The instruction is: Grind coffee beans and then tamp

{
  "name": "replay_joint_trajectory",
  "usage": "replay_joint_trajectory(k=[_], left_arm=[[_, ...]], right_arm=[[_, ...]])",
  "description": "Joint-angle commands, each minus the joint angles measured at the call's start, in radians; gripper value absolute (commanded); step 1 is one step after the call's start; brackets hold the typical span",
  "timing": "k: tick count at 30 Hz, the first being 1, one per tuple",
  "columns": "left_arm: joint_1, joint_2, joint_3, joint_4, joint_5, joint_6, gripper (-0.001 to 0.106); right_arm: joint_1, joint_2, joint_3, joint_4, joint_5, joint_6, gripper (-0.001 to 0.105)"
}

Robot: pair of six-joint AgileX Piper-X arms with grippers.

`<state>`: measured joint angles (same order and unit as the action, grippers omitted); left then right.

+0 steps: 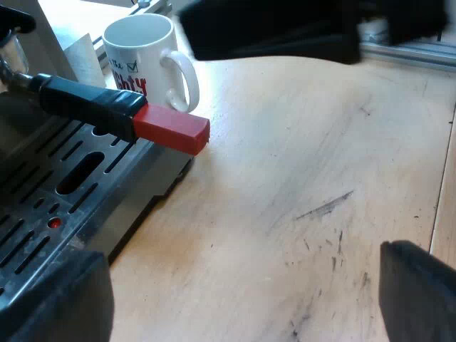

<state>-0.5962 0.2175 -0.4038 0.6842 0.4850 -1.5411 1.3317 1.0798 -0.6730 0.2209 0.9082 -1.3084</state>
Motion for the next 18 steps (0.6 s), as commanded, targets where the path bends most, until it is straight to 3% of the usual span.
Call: replay_joint_trajectory(k=[1, 7, 18], left_arm=[[-0.003, -0.007, 0.000, -0.009, 0.006, -0.003, 0.076], [-0.003, -0.007, 0.000, -0.009, 0.006, -0.003, 0.076], [-0.003, -0.007, 0.000, -0.009, 0.006, -0.003, 0.076]], right_arm=[[-0.051, -0.009, -0.009, 0.063, -0.107, 0.007, 0.059], [-0.132, -0.004, -0.009, 0.115, -0.246, 0.015, 0.059], [-0.189, 0.003, -0.009, 0.112, -0.287, 0.034, 0.059]])
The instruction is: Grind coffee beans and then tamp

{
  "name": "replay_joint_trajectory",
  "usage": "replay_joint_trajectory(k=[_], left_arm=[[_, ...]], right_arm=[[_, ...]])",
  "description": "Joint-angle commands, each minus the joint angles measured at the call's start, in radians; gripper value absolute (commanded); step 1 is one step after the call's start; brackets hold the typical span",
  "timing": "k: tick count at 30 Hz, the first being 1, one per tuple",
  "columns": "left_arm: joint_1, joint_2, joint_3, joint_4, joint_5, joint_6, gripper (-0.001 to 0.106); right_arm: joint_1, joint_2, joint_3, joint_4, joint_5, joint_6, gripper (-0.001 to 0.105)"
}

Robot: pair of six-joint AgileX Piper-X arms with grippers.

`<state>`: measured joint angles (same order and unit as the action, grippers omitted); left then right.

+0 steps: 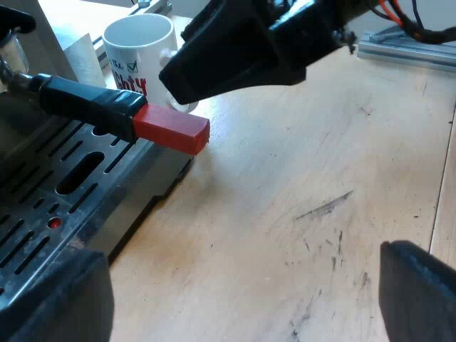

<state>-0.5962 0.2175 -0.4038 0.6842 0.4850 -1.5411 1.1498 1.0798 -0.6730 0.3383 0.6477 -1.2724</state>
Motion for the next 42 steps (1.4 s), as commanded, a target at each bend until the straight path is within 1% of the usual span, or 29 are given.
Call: replay_joint_trajectory(k=[1, 3, 7, 9, 15, 20, 25, 30, 38, 42], left_arm=[[-0.003, -0.007, 0.000, -0.009, 0.006, -0.003, 0.076], [-0.003, -0.007, 0.000, -0.009, 0.006, -0.003, 0.076], [-0.003, -0.007, 0.000, -0.009, 0.006, -0.003, 0.076], [-0.003, -0.007, 0.000, -0.009, 0.006, -0.003, 0.076], [-0.003, -0.007, 0.000, -0.009, 0.006, -0.003, 0.076], [-0.003, -0.007, 0.000, -0.009, 0.006, -0.003, 0.076], [-0.003, -0.007, 0.000, -0.009, 0.006, -0.003, 0.076], [-0.003, -0.007, 0.000, -0.009, 0.006, -0.003, 0.076], [-0.003, -0.007, 0.000, -0.009, 0.006, -0.003, 0.076], [-0.003, -0.007, 0.000, -0.009, 0.006, -0.003, 0.076]], right_arm=[[-0.007, 0.011, -0.009, -0.006, -0.048, -0.002, 0.059], [-0.007, 0.029, -0.009, -0.014, -0.068, -0.002, 0.059], [-0.007, 0.056, -0.010, -0.041, -0.071, -0.002, 0.059], [-0.007, 0.088, -0.010, -0.066, -0.057, 0.014, 0.059], [-0.007, 0.131, -0.010, -0.071, -0.050, 0.014, 0.059], [-0.007, 0.166, -0.010, -0.073, -0.006, 0.016, 0.059], [-0.007, 0.192, -0.010, -0.076, 0.005, 0.019, 0.059], [-0.010, 0.222, -0.010, -0.138, 0.014, 0.019, 0.059], [-0.010, 0.266, -0.010, -0.184, 0.029, 0.019, 0.059], [-0.037, 0.269, -0.012, -0.207, 0.023, 0.021, 0.059]])
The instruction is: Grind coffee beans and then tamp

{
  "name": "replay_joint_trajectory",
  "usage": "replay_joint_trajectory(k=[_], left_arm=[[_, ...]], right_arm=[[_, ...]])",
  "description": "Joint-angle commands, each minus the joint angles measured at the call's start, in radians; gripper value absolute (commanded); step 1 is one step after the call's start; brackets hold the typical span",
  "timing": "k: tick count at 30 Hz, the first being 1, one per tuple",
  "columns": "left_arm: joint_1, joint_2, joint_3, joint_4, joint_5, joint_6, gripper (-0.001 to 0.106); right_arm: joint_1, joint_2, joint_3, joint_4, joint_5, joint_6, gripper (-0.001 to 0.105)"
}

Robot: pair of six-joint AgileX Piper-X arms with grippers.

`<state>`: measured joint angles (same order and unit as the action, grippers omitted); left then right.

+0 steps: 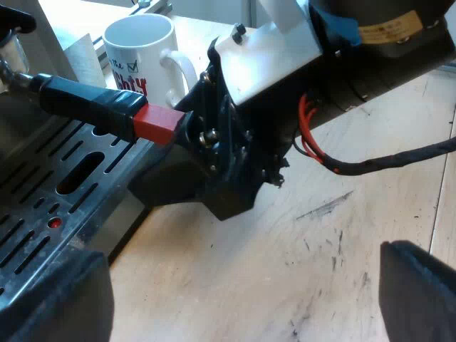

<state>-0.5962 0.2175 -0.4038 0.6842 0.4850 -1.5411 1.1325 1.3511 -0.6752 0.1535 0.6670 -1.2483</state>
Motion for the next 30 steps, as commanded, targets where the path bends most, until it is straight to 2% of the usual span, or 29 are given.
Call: replay_joint_trajectory(k=[1, 5, 10, 12, 14, 20, 22, 27, 30], left_arm=[[-0.003, -0.007, 0.000, -0.009, 0.006, -0.003, 0.076], [-0.003, -0.007, 0.000, -0.009, 0.006, -0.003, 0.076], [-0.003, -0.007, 0.000, -0.009, 0.006, -0.003, 0.076], [-0.003, -0.007, 0.000, -0.009, 0.006, -0.003, 0.076], [-0.003, -0.007, 0.000, -0.009, 0.006, -0.003, 0.076], [-0.003, -0.007, 0.000, -0.009, 0.006, -0.003, 0.076], [-0.003, -0.007, 0.000, -0.009, 0.006, -0.003, 0.076], [-0.003, -0.007, 0.000, -0.009, 0.006, -0.003, 0.076], [-0.003, -0.007, 0.000, -0.009, 0.006, -0.003, 0.076]], right_arm=[[-0.031, -0.002, -0.017, -0.020, -0.010, -0.003, 0.059], [-0.061, -0.002, -0.049, 0.025, -0.067, -0.001, 0.059], [-0.062, -0.002, -0.058, 0.084, -0.073, 0.005, 0.059], [-0.062, -0.002, -0.058, 0.106, -0.074, 0.051, 0.059], [-0.062, -0.002, -0.058, 0.113, -0.074, 0.063, 0.059], [-0.062, -0.002, -0.058, 0.113, -0.074, 0.062, 0.059], [-0.062, -0.002, -0.058, 0.113, -0.074, 0.062, 0.056], [-0.062, -0.002, -0.058, 0.113, -0.082, 0.062, 0.034], [-0.062, -0.002, -0.058, 0.113, -0.086, 0.062, 0.024]])
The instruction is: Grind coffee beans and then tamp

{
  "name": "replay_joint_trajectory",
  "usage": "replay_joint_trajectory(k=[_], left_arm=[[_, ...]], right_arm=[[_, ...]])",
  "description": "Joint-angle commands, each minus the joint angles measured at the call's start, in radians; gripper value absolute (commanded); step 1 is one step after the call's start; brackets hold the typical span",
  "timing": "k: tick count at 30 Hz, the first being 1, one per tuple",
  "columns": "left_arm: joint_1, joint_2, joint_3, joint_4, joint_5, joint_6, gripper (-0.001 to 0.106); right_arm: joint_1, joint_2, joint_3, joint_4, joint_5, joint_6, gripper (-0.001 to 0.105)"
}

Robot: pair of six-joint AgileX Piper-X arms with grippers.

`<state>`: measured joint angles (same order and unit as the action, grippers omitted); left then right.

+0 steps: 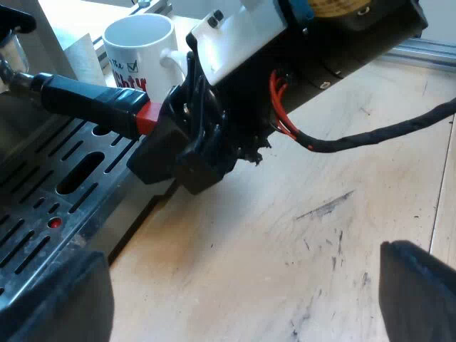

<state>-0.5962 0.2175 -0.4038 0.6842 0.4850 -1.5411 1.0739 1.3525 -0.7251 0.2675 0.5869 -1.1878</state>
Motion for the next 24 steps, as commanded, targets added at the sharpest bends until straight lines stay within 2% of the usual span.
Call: replay_joint_trajectory(k=[1, 8, 22, 24], left_arm=[[-0.003, -0.007, 0.000, -0.009, 0.006, -0.003, 0.076], [-0.003, -0.007, 0.000, -0.009, 0.006, -0.003, 0.076], [-0.003, -0.007, 0.000, -0.009, 0.006, -0.003, 0.076], [-0.003, -0.007, 0.000, -0.009, 0.006, -0.003, 0.076]], right_arm=[[-0.004, -0.004, -0.008, -0.001, -0.005, 0.002, 0.022], [-0.004, -0.004, -0.008, -0.003, -0.005, 0.002, 0.000], [0.006, -0.004, -0.008, -0.069, -0.005, -0.005, 0.000], [0.026, -0.004, -0.008, -0.069, 0.020, -0.005, 0.000]])
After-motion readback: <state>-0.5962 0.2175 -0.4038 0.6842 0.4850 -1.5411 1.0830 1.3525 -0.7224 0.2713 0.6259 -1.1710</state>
